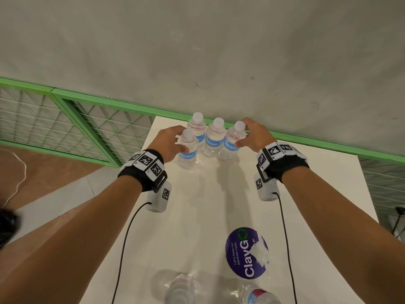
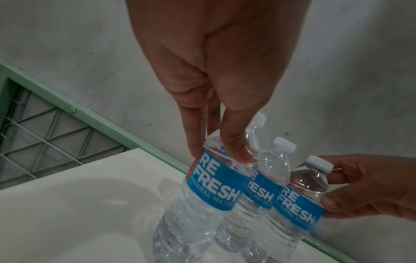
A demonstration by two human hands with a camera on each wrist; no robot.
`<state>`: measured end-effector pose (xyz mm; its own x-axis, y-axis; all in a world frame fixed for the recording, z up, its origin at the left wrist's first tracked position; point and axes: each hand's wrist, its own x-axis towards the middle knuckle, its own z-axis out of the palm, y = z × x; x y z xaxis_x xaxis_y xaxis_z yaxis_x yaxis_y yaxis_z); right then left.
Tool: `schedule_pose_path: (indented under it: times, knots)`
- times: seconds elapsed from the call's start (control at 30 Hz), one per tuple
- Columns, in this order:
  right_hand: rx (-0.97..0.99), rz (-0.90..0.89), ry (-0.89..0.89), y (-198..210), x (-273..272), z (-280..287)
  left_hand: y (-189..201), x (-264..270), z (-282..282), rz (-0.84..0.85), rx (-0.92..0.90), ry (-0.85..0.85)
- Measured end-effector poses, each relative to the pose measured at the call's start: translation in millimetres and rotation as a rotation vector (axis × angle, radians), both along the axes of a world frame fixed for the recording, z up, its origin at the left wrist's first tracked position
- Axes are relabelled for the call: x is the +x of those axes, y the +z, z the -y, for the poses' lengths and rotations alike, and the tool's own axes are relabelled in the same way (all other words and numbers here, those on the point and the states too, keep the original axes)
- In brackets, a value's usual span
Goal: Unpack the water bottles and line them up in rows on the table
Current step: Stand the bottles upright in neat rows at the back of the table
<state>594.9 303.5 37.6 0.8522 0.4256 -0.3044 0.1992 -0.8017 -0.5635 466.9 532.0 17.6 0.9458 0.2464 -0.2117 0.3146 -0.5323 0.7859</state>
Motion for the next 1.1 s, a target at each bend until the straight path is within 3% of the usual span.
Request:
schedule_pose_path:
  times: [0.87, 1.0, 1.1]
  knots:
    - [0.004, -0.001, -0.018, -5.6, -2.1, 1.9, -4.6, -2.7, -3.9, 0.011, -0.055, -0.032]
    - [-0.101, -0.031, -0.093, 5.8, -21.2, 12.4, -0.5, -21.3, -1.7, 0.058, -0.098, 0.035]
    - [-0.322, -0.089, 0.063, 27.8, -58.1, 29.6, 2.1, -57.0, 3.6, 0.185, 0.028, 0.034]
